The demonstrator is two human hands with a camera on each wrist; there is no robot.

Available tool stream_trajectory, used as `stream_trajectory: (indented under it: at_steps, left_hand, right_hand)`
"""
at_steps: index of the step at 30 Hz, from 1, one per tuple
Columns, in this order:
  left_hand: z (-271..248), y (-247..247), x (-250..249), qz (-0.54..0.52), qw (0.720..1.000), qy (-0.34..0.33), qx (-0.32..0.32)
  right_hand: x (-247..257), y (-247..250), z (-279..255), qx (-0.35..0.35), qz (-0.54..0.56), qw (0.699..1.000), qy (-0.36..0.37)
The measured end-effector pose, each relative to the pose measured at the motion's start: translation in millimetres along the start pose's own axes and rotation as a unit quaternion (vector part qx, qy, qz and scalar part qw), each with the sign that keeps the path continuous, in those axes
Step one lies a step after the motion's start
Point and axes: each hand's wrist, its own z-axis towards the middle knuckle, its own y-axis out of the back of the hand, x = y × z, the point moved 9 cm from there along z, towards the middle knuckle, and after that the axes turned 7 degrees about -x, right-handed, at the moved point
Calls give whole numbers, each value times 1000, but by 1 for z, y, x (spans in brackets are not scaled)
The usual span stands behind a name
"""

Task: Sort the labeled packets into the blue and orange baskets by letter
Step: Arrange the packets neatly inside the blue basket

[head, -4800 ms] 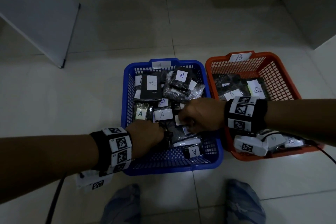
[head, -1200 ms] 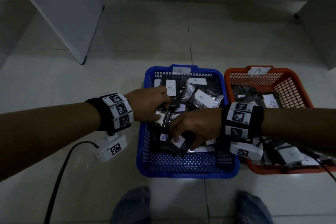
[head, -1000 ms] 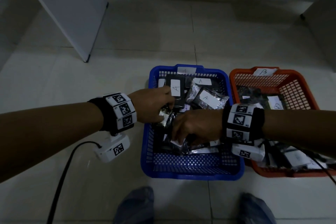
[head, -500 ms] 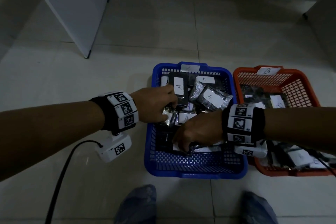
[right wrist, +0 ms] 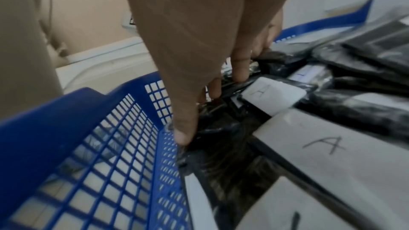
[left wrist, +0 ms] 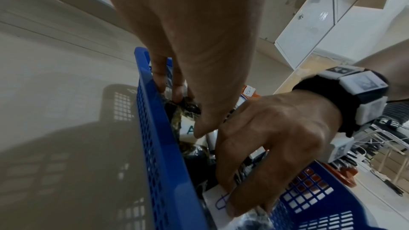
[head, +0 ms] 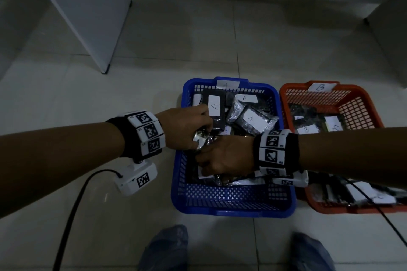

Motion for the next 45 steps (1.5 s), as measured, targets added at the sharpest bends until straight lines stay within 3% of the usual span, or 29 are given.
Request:
stream_trajectory:
  at_steps: [5,12,17,21,26,28,33,37,41,45]
  left_hand:
    - [0,1,1,7,1000,5,-2]
    - [0,3,-1,-19,1000,5,-11]
    - [-6,1,-5,-15,998,-19,-55]
    - [-7,0,-4,-15,998,-22,-58]
    - [-4,8,-2,-27,997,-1,-66]
    - [-5,10,-4,-13,997,-1,-70]
    - [-8,2,-19,9,998,-57,-37]
    - [-13,-10,-32,36,994,-97,30]
    - [-18,-25,-38,117,982,-123,84]
    - [-23,-45,-40,217,957,-122,148]
  right_hand:
    - [-15,-5,-9,80,107,987,-90]
    - [-16,-2,-5,57,77,990,-99]
    - [-16,1,-2,39,60,992,-102]
    - [-24,12,-10,21,111,986,-124]
    - [-80,64,-65,-134,76,942,-299]
    - [-98,67,-95,-137,34,919,-367]
    - [-96,29,-125,-15,-54,909,-414]
    - [-100,27,-129,-65,9,897,-438]
    - [-105,21,-135,-61,70,880,-465]
    - [-100,28,-136,-95,98,888,-440]
